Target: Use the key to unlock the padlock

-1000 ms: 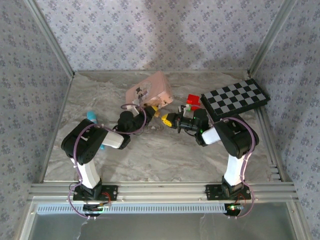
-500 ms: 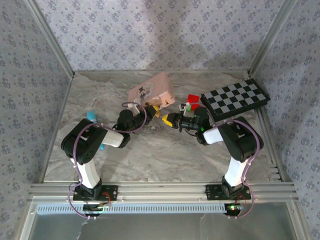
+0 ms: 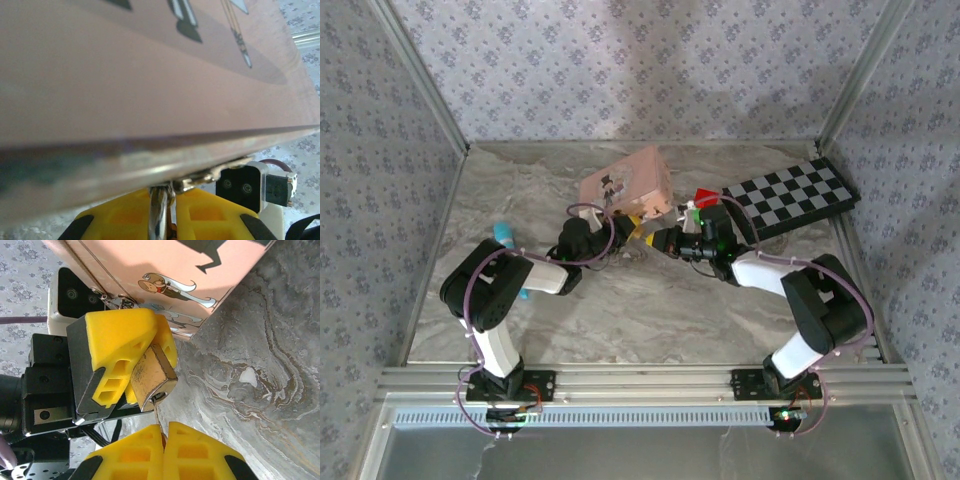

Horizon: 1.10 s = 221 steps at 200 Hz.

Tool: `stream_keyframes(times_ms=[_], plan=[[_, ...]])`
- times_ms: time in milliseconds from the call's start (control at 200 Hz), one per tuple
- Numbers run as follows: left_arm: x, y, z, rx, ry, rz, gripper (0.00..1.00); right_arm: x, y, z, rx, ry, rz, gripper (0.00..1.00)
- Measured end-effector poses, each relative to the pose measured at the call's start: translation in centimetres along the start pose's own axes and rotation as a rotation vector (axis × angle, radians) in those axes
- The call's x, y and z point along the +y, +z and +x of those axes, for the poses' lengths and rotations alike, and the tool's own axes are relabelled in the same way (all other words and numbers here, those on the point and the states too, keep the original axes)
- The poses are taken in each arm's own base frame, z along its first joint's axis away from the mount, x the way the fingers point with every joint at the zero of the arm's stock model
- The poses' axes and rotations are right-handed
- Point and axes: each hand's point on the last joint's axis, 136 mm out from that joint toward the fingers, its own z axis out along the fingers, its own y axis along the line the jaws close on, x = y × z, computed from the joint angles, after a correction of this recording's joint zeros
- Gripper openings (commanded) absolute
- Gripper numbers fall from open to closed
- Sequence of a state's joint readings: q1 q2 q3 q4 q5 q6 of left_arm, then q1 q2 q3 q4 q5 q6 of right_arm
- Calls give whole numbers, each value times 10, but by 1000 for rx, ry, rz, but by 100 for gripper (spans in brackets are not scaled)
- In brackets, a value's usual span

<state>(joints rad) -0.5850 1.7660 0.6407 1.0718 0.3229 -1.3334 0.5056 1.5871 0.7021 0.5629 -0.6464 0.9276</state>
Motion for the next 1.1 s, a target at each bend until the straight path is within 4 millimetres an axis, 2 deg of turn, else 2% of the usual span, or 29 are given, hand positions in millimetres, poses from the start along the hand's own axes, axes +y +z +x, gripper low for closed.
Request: stream_keyframes(times_ms=[210, 460, 825, 1079, 1104], plan=[[6, 0, -8, -47, -7, -28, 0, -3, 12, -3, -6, 83, -53, 0], [10, -3, -24, -134, -9, -47, 0, -4, 28, -11, -42, 260, -182, 0], [4, -2, -8, -53, -18, -15, 0, 0, 22, -10, 22, 292, -247, 0], [4, -4, -10, -54, -12, -20, 0, 0, 25, -10, 44, 298, -262, 0], [4, -5, -10, -57, -12, -21, 0, 0, 25, -10, 46, 299, -263, 3]])
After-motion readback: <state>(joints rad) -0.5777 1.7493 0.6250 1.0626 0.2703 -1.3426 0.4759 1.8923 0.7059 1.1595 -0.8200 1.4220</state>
